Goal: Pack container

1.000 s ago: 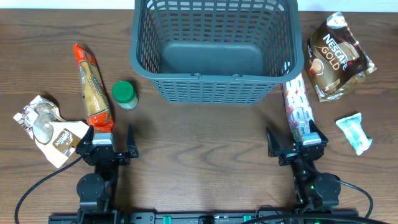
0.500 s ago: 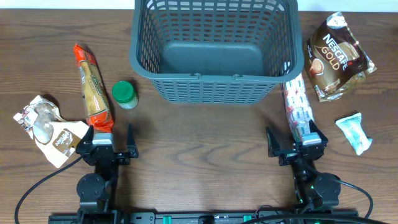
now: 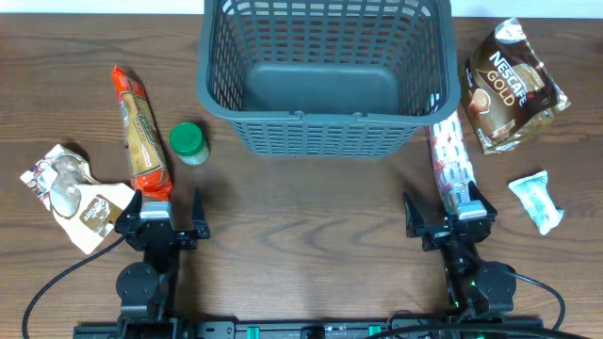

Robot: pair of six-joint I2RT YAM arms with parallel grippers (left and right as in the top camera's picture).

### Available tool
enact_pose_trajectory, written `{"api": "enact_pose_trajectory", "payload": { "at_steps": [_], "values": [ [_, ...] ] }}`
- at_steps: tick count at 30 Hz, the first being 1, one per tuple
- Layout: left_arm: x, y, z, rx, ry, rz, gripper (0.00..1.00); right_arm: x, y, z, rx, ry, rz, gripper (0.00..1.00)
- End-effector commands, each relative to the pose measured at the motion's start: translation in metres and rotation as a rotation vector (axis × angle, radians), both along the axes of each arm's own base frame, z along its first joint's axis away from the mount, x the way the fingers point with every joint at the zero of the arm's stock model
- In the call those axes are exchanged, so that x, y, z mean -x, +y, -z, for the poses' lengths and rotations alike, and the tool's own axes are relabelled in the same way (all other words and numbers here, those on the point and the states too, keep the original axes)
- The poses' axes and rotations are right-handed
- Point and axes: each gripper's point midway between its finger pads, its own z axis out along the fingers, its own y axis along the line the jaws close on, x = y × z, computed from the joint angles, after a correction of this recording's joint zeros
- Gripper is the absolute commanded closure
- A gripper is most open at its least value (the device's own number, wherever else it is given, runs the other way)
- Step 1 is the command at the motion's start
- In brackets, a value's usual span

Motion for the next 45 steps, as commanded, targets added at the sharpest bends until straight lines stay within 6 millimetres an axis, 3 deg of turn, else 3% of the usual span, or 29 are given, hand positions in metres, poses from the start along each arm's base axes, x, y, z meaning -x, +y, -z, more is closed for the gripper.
{"api": "enact_pose_trajectory", "payload": {
  "at_steps": [1,16,19,25,32,35,38,42,45],
  "values": [
    [0.001,0.002,0.018,-0.008,0.058,-0.009,0.01,0.0,-0.001,0.001,0.012,-0.003,0.001,0.01],
    [0.001,0.002,0.018,-0.008,0.058,-0.01,0.01,0.0,-0.001,0.001,0.013,-0.003,0.001,0.01],
    [0.001,0.002,0.018,-0.008,0.058,-0.01,0.01,-0.001,-0.002,-0.008,0.03,-0.041,0.008,0.01],
    [0.001,0.002,0.018,-0.008,0.058,-0.01,0.01,0.0,-0.002,0.001,0.031,-0.006,0.008,0.01],
    [0.001,0.002,0.018,-0.008,0.058,-0.01,0.01,0.001,-0.006,-0.002,-0.071,0.014,0.037,0.01],
    [0.001,0.002,0.018,-0.008,0.058,-0.01,0.01,0.004,-0.024,-0.012,-0.128,0.036,0.146,0.01],
    [0.001,0.002,0.018,-0.008,0.058,-0.009,0.01,0.013,-0.052,-0.036,-0.096,0.013,0.306,0.01],
    [0.001,0.002,0.018,-0.008,0.058,-0.009,0.01,0.028,-0.077,-0.084,-0.045,-0.034,0.446,0.01],
    [0.001,0.002,0.018,-0.008,0.058,-0.009,0.01,0.031,-0.084,-0.125,-0.051,-0.063,0.489,0.01]
  ]
}}
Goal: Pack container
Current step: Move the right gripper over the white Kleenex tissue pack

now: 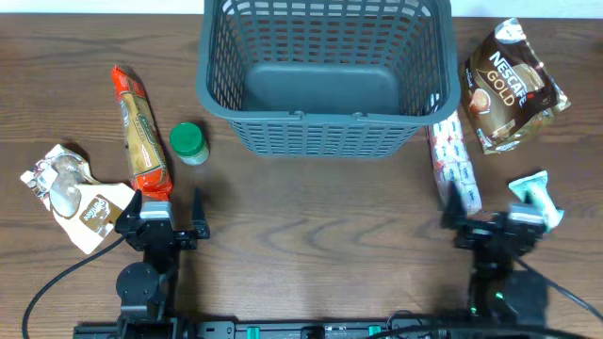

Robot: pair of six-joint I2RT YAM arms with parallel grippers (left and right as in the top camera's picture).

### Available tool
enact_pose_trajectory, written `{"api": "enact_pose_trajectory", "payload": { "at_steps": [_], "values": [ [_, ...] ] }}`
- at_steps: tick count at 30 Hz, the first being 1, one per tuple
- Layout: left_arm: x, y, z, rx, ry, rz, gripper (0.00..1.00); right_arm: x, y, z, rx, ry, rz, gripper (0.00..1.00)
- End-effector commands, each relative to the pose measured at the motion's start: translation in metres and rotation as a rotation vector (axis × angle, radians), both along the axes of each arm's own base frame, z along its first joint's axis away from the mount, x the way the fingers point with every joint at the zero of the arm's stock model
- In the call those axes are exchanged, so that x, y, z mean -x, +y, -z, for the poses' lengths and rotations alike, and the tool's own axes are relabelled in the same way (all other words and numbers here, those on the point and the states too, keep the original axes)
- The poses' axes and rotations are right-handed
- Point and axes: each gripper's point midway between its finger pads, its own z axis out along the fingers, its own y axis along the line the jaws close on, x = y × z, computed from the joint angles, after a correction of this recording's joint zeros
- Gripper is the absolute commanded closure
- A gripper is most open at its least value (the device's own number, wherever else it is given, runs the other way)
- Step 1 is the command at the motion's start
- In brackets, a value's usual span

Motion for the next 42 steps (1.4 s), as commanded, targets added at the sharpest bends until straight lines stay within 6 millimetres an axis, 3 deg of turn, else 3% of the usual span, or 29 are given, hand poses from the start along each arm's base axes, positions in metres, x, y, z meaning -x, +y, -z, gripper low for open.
{"api": "enact_pose_trajectory", "payload": {
  "at_steps": [1,7,11,14,19,24,32,42],
  "values": [
    [0.001,0.002,0.018,-0.008,0.058,-0.01,0.01,0.007,-0.023,-0.049,0.016,-0.033,0.135,0.01],
    [0.001,0.002,0.018,-0.008,0.058,-0.01,0.02,-0.021,-0.018,-0.115,0.028,0.09,0.11,0.01],
    [0.001,0.002,0.018,-0.008,0.058,-0.01,0.02,-0.051,-0.008,-0.144,0.071,0.26,0.046,0.01],
    [0.001,0.002,0.018,-0.008,0.058,-0.01,0.01,-0.07,-0.006,-0.153,0.07,0.405,0.017,0.01],
    [0.001,0.002,0.018,-0.008,0.058,-0.01,0.01,-0.094,-0.007,-0.14,0.006,0.662,-0.044,0.01],
    [0.001,0.002,0.018,-0.008,0.058,-0.01,0.01,-0.109,-0.022,-0.107,-0.046,0.835,-0.038,0.01],
    [0.001,0.002,0.018,-0.008,0.058,-0.01,0.02,-0.116,-0.049,-0.076,-0.085,0.952,0.019,0.01],
    [0.001,0.002,0.018,-0.008,0.058,-0.01,0.02,-0.119,-0.053,-0.061,-0.038,1.009,-0.061,0.01]
  ]
}}
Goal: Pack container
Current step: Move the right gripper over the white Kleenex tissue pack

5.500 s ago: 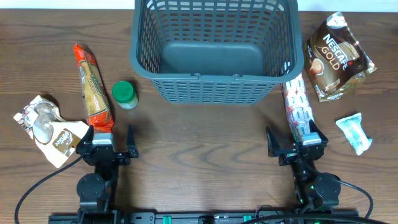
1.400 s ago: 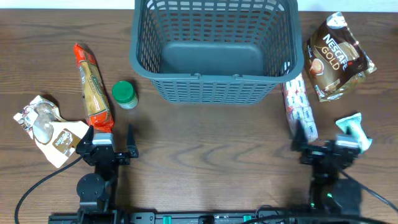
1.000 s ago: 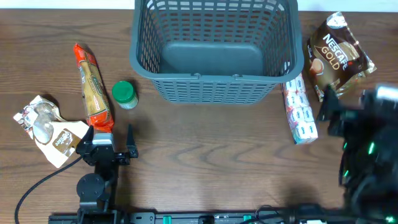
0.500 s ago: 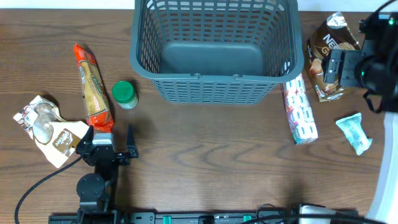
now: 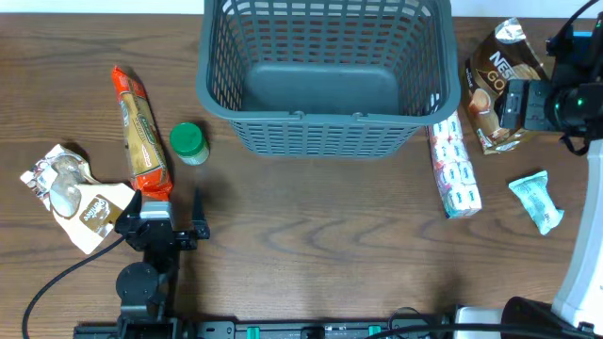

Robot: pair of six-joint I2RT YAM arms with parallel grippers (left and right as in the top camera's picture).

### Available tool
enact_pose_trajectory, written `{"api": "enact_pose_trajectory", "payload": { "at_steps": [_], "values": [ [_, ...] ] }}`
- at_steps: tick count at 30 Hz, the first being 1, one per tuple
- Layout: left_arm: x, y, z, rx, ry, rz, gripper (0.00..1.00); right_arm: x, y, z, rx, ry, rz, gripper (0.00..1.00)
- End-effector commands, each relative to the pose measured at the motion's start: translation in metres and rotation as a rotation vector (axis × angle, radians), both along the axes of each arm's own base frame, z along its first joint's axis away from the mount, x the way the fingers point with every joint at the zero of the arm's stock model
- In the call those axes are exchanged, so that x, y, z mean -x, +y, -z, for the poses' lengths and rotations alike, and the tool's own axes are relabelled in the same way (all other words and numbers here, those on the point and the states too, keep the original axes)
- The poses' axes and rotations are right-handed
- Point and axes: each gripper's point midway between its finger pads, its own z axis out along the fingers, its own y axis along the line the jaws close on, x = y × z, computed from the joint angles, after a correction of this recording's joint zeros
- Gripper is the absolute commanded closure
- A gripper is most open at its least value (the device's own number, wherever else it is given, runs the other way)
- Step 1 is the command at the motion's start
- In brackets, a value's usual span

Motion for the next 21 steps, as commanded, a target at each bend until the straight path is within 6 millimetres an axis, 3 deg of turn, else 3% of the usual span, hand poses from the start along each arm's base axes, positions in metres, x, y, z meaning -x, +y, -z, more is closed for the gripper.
{"api": "enact_pose_trajectory", "payload": {
  "at_steps": [1,10,14,21],
  "values": [
    [0.001,0.002,0.018,-0.005,0.055,-0.011,0.02,-0.007,0.002,0.006,-0.026,0.014,-0.069,0.01],
    [0.001,0.002,0.018,-0.005,0.055,-0.011,0.01,-0.023,-0.023,0.043,-0.057,0.109,-0.027,0.01],
    [0.001,0.002,0.018,-0.005,0.055,-0.011,0.01,-0.027,-0.034,0.051,-0.069,0.116,-0.006,0.01],
    [0.001,0.002,0.018,-0.005,0.055,-0.011,0.02,-0.036,-0.029,0.058,-0.124,0.107,-0.031,0.01]
  ]
}}
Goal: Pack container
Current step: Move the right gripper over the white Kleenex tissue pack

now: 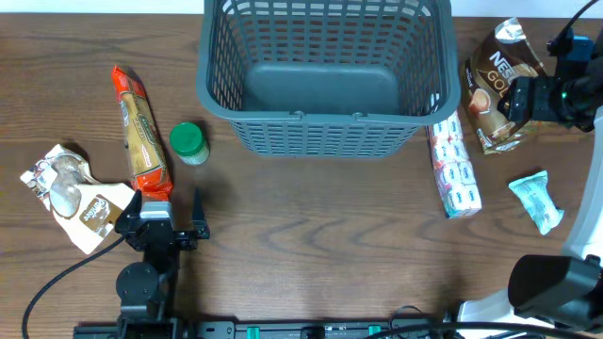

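A grey plastic basket [325, 75] stands empty at the back centre. To its right lies a brown Nescafe Gold bag [490, 89]. My right gripper [520, 99] hangs over the bag's right half, pointing left; its jaws are a dark block from above, so I cannot tell their state. A pink-and-white packet [454, 165] lies by the basket's right front corner, and a pale teal packet [535, 200] sits further right. On the left are an orange biscuit pack [141, 132], a green-lidded jar [188, 143] and a beige packet [75, 193]. My left gripper [165, 221] rests open at the near edge.
The right arm's lower link [556, 282] fills the near right corner, and the arm rises along the right edge. Cables trail by the left arm's base at the near edge. The wooden table [311, 226] shows bare in front of the basket.
The right gripper stays over the Nescafe bag and has shifted only slightly. The right arm's lower link now shows larger at the near right corner. No object has moved.
Both grippers rested open at the near edge, the right one at the near end of the pink packet. Then the right gripper was turned toward the teal packet. After that it was over the Nescafe bag, where it remains. The left arm never moved.
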Robot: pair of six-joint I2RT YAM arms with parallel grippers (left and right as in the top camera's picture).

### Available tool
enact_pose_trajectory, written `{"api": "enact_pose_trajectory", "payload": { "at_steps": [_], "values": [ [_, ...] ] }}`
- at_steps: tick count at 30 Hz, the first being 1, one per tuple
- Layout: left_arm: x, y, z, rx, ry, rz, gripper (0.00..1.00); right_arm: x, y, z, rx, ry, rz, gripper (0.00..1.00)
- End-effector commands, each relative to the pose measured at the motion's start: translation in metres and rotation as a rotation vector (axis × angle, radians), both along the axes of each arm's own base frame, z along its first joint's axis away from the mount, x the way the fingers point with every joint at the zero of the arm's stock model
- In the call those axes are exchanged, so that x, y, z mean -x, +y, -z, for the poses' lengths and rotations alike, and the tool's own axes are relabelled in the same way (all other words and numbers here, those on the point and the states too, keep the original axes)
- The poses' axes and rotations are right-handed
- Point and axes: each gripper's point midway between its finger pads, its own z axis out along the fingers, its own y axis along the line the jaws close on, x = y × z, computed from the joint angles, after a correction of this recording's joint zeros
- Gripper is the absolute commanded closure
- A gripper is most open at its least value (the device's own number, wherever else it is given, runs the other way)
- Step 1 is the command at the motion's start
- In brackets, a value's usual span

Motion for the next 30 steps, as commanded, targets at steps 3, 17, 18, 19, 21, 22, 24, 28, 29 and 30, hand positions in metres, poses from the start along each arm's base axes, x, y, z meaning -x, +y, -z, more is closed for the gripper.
{"api": "enact_pose_trajectory", "payload": {
  "at_steps": [3,17,18,19,21,22,24,28,29,30],
  "values": [
    [0.001,0.002,0.018,-0.005,0.055,-0.011,0.01,-0.008,0.003,0.016,-0.048,0.034,-0.028,0.01],
    [0.001,0.002,0.018,-0.005,0.055,-0.011,0.02,-0.007,0.033,0.084,-0.189,0.194,-0.139,0.01],
    [0.001,0.002,0.018,-0.005,0.055,-0.011,0.01,-0.006,0.035,0.09,-0.194,0.206,-0.142,0.01],
    [0.001,0.002,0.018,-0.005,0.055,-0.011,0.01,-0.004,0.037,0.097,-0.199,0.22,-0.145,0.01],
    [0.001,0.002,0.018,-0.005,0.055,-0.011,0.01,0.001,0.042,0.111,-0.208,0.247,-0.15,0.01],
    [0.001,0.002,0.018,-0.005,0.055,-0.011,0.01,0.003,0.044,0.117,-0.213,0.26,-0.151,0.01],
    [0.001,0.002,0.018,-0.005,0.055,-0.011,0.01,0.007,0.049,0.131,-0.22,0.282,-0.157,0.01],
    [0.001,0.002,0.018,-0.005,0.055,-0.011,0.01,0.017,0.055,0.16,-0.232,0.318,-0.164,0.01],
    [0.001,0.002,0.018,-0.005,0.055,-0.011,0.02,0.019,0.055,0.168,-0.235,0.325,-0.163,0.01],
    [0.001,0.002,0.018,-0.005,0.055,-0.011,0.01,0.021,0.056,0.173,-0.237,0.329,-0.158,0.01]
  ]
}}
